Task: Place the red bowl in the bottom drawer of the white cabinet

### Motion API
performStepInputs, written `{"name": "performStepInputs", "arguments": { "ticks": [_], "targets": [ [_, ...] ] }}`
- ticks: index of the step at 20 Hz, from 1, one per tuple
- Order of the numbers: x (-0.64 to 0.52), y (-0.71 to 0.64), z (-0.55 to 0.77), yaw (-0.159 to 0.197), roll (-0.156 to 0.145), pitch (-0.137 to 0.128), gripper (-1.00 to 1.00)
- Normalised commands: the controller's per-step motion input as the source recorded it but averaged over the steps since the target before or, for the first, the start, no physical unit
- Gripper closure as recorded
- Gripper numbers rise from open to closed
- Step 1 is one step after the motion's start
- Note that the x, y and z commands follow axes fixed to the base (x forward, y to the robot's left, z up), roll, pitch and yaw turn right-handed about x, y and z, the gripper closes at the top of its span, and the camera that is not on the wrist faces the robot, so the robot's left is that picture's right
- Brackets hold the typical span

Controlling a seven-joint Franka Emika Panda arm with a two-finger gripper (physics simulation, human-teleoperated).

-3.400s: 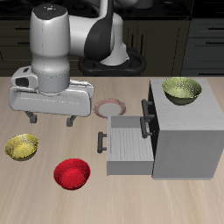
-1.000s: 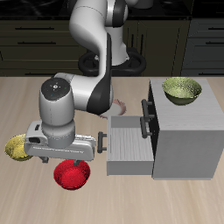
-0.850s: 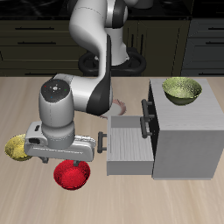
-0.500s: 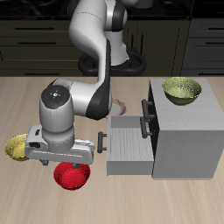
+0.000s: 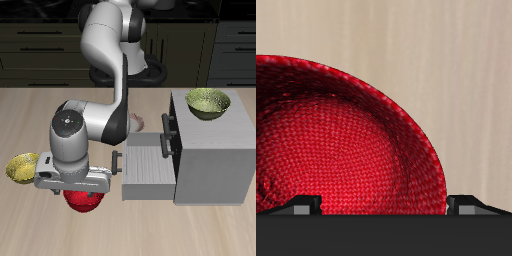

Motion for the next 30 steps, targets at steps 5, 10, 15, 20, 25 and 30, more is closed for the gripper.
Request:
{"name": "performStepInputs", "arguments": {
  "ticks": [5, 10, 15, 20, 25, 30],
  "targets": [
    [-0.04, 0.04, -0.16, -0.026, 0.026, 0.024, 1.0],
    [-0.09, 0.0, 0.01, -0.009, 0.007, 0.004, 1.0],
    [-0.08, -0.07, 0.13, -0.009, -0.004, -0.004, 1.0],
    [-0.11, -0.01, 0.24, -0.012, 0.016, -0.033, 1.0],
    [-0.13, 0.02, 0.35, -0.023, 0.015, -0.047, 1.0],
    [-0.24, 0.06, 0.42, -0.015, 0.028, -0.054, 1.0]
  ]
}}
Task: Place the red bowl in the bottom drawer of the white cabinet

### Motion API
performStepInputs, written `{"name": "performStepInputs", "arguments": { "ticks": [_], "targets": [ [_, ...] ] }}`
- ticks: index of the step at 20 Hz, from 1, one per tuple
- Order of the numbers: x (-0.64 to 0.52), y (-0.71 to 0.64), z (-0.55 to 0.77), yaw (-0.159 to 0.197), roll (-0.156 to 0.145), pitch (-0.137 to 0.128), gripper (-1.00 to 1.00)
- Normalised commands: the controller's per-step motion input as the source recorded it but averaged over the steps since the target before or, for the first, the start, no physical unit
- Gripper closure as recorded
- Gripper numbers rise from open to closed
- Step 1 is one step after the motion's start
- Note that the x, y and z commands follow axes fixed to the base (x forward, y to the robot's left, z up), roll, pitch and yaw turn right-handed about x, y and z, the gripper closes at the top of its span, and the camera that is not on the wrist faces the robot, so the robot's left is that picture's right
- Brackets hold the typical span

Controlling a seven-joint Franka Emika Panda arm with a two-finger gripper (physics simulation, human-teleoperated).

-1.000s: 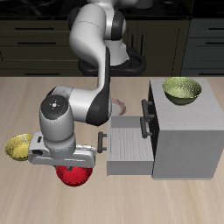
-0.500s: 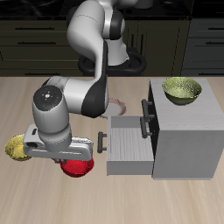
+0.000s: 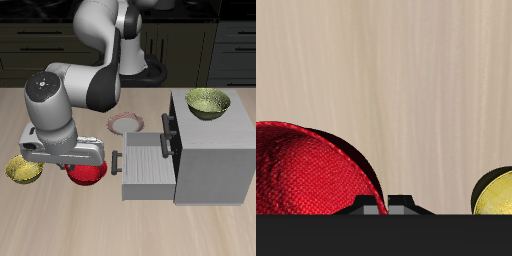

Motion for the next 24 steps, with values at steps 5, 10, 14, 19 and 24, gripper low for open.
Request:
{"name": "performStepInputs", "arguments": {
  "ticks": [5, 10, 14, 19, 24],
  "targets": [
    [-0.21, 0.07, 0.25, 0.018, 0.027, 0.008, 1.0],
    [-0.2, 0.17, 0.12, -0.011, 0.04, 0.014, 1.0],
    [-0.2, 0.38, 0.12, -0.018, 0.083, -0.01, 1.0],
    [-0.23, 0.33, 0.19, 0.019, 0.035, 0.005, 1.0],
    [-0.11, 0.23, 0.13, -0.007, 0.043, -0.009, 1.0]
  ]
}}
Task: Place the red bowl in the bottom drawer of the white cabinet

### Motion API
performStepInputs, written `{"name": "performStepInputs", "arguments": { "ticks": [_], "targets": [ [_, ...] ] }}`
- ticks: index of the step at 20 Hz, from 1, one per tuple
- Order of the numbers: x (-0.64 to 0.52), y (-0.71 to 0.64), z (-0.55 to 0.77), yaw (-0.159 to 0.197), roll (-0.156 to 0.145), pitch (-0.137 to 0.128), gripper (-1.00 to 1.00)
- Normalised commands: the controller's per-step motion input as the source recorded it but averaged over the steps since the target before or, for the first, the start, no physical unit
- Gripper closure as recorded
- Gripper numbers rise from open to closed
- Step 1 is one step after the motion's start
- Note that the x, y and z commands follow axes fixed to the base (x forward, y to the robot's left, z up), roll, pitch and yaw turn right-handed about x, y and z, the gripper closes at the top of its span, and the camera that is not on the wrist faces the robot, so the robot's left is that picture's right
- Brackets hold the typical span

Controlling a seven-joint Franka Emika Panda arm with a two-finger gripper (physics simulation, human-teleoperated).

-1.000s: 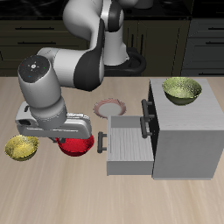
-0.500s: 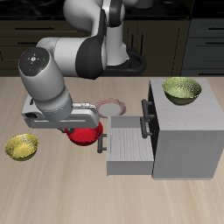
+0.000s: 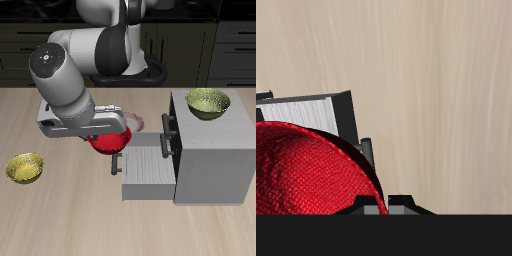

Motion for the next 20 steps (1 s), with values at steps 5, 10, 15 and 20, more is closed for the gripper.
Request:
{"name": "performStepInputs", "arguments": {
  "ticks": [5, 10, 15, 20],
  "targets": [
    [-0.09, 0.3, 0.06, 0.006, 0.052, -0.012, 1.0],
    [0.03, 0.17, -0.04, 0.002, 0.023, 0.006, 1.0],
    [0.06, 0.21, -0.05, 0.005, 0.018, -0.005, 1.0],
    [0.08, 0.17, -0.09, 0.015, -0.022, -0.013, 1.0]
  ]
}}
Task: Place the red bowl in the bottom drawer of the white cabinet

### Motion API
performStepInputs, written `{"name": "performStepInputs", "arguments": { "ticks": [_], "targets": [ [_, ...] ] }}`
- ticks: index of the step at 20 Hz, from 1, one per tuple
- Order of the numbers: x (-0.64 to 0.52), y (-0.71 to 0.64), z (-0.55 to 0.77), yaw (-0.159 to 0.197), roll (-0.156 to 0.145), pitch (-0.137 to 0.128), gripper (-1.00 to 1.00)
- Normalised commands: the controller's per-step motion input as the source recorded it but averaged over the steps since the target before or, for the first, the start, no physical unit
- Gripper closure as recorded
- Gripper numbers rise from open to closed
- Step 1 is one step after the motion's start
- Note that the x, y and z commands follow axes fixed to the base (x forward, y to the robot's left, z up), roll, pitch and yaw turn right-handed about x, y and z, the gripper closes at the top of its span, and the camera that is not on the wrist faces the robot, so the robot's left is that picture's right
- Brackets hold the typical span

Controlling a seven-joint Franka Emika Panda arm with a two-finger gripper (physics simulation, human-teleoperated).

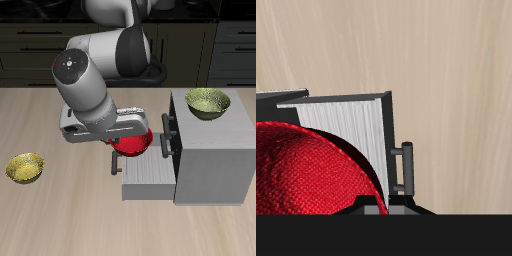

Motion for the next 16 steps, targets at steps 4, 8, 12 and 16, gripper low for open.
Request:
{"name": "performStepInputs", "arguments": {
  "ticks": [4, 8, 12, 16],
  "targets": [
    [0.03, 0.26, -0.15, 0.016, -0.066, -0.011, 1.0],
    [0.02, 0.15, -0.13, -0.012, -0.03, 0.008, 1.0],
    [0.01, 0.11, -0.13, 0.018, -0.018, 0.009, 1.0],
    [0.01, 0.12, -0.18, 0.047, -0.01, 0.028, 1.0]
  ]
}}
